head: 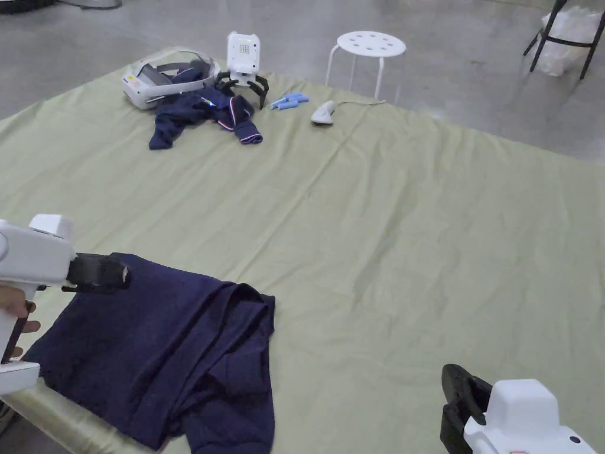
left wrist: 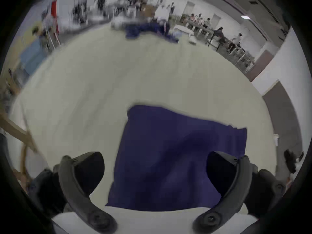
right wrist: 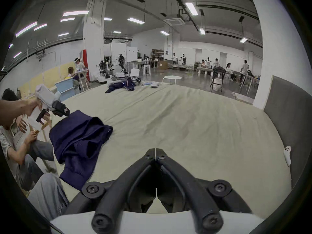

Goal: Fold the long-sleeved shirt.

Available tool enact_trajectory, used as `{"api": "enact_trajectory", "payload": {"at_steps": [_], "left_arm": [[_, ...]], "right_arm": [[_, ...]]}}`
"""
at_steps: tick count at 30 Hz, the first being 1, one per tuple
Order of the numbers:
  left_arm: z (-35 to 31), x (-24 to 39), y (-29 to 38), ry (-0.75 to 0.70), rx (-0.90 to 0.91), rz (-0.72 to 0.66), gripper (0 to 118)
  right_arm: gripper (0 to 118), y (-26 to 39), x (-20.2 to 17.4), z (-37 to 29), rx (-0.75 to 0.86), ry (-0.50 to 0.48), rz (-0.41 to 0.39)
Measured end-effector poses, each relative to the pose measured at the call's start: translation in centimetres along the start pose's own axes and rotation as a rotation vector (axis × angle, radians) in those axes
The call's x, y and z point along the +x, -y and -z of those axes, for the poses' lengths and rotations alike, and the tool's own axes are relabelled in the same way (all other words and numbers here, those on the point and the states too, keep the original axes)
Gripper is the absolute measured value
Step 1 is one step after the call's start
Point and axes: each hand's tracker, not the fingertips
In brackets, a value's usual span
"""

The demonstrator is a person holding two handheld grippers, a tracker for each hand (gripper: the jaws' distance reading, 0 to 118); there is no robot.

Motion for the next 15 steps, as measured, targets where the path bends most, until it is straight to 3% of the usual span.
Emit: {"api": "enact_trajectory", "payload": {"at_steps": [3,6,10,12,15], "left_arm": [[-5.5,5.9,0.2,-0.138,0.258,0.11,110],[-9.7,13.6,2.1,-0.163,0.481,0.236,110],[-12.5,23.5,5.5,-0.005,0.648,0.254,110],[-13.0,29.1,7.4,0.003,0.713,0.253,110],[-13.3,36.0,9.0,0.092,0.718,0.227,110]], "right_arm": [[0,-0.6,1.3,-1.0,0.034,0.026,0.036],[0,-1.9,2.4,-2.3,0.089,0.074,0.044],[0,-3.5,4.0,-4.6,0.183,0.182,0.055],[0,-4.2,4.9,-5.9,0.215,0.246,0.069],[0,-5.0,6.7,-7.8,0.261,0.353,0.06]]}}
